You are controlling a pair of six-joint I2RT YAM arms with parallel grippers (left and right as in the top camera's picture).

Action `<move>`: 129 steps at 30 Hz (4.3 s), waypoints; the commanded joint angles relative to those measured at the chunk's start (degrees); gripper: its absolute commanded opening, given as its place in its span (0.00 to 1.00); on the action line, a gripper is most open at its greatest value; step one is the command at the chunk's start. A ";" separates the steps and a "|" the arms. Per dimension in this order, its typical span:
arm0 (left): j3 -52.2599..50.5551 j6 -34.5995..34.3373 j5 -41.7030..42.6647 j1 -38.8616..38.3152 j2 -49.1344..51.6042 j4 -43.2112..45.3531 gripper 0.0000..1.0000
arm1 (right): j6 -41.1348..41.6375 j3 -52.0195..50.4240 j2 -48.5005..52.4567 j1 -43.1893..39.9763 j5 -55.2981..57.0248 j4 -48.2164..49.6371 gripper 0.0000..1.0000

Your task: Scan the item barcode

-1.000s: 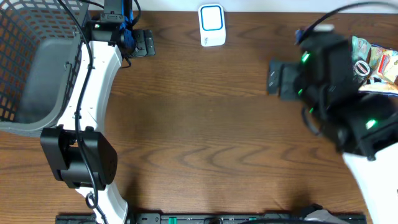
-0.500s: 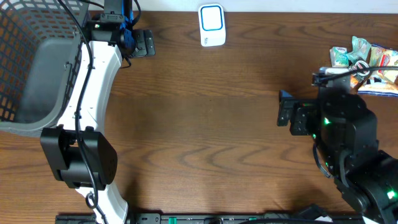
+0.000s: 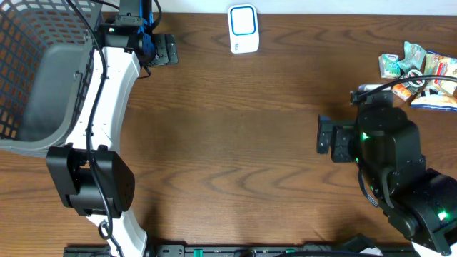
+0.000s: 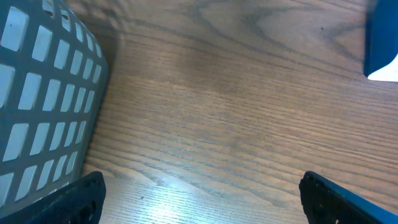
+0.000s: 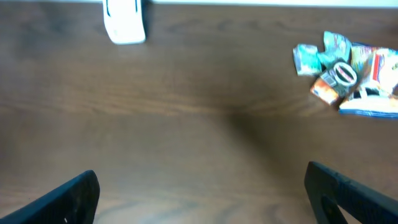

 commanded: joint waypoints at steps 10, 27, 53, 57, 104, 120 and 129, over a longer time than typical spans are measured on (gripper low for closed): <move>0.72 -0.92 -0.50 0.00 -1.18 -0.17 0.98 | -0.70 -1.53 0.00 -0.07 -3.72 -3.65 0.99; 0.72 -0.92 -0.52 0.00 -1.18 -0.17 0.98 | -5.86 -31.19 -10.71 -3.89 -4.35 20.92 0.99; 0.72 -0.92 -0.50 0.00 -1.18 -0.17 0.98 | -13.38 -54.60 -30.86 -15.45 -22.91 40.13 0.99; 0.72 -0.92 -0.50 0.00 -1.18 -0.17 0.98 | -14.08 -59.12 -32.98 -15.89 -23.06 46.64 0.99; 0.72 -0.92 -0.50 0.00 -1.18 -0.17 0.98 | -18.08 -76.35 -49.13 -20.06 -18.67 67.41 0.99; 0.72 -0.92 -0.50 0.00 -1.18 -0.17 0.98 | -18.71 -76.35 -55.78 -22.91 -18.71 59.49 0.99; 0.72 -0.92 -0.50 0.00 -1.18 -0.17 0.98 | -18.67 -76.35 -55.78 -24.79 -19.19 59.36 0.99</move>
